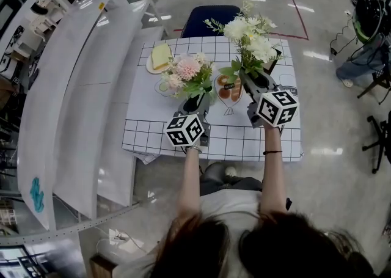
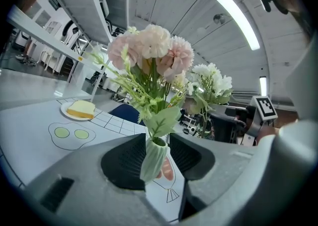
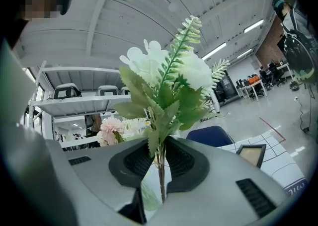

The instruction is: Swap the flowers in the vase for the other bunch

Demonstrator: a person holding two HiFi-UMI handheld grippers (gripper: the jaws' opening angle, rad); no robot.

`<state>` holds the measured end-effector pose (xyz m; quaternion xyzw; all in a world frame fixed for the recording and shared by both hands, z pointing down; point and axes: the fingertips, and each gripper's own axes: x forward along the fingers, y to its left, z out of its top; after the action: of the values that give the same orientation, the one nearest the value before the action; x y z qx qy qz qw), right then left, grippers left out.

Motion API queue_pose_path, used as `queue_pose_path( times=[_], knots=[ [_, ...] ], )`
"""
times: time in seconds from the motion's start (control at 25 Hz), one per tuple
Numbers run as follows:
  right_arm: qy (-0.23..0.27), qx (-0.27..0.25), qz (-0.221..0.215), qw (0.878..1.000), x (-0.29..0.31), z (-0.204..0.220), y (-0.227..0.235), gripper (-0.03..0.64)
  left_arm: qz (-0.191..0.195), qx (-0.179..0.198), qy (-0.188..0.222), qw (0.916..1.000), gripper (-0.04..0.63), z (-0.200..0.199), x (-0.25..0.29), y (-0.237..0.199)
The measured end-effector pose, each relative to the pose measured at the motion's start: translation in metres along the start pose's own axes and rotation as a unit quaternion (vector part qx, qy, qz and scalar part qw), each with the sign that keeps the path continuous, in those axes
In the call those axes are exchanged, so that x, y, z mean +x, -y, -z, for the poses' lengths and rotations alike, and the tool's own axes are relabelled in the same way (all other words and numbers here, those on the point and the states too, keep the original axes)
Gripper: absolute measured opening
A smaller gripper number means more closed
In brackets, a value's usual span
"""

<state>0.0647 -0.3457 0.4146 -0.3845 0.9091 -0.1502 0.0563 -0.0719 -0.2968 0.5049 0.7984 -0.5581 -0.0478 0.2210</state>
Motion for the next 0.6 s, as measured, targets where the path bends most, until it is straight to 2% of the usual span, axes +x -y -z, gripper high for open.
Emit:
queue_pose_path(
  times=[0.28,0.6],
  knots=[
    [-0.003,-0.001,0.007,1.000,0.001,0.001,0.006,0.064,-0.008,0.002,0.003,1.0000,0.190,-0.002,0.009,-0.007],
    [-0.003,-0.001,0.019,1.000,-0.001,0.001,0.016,0.064,0.000,-0.009,0.012,0.9999,0.192,-0.004,0.018,-0.007]
  ],
)
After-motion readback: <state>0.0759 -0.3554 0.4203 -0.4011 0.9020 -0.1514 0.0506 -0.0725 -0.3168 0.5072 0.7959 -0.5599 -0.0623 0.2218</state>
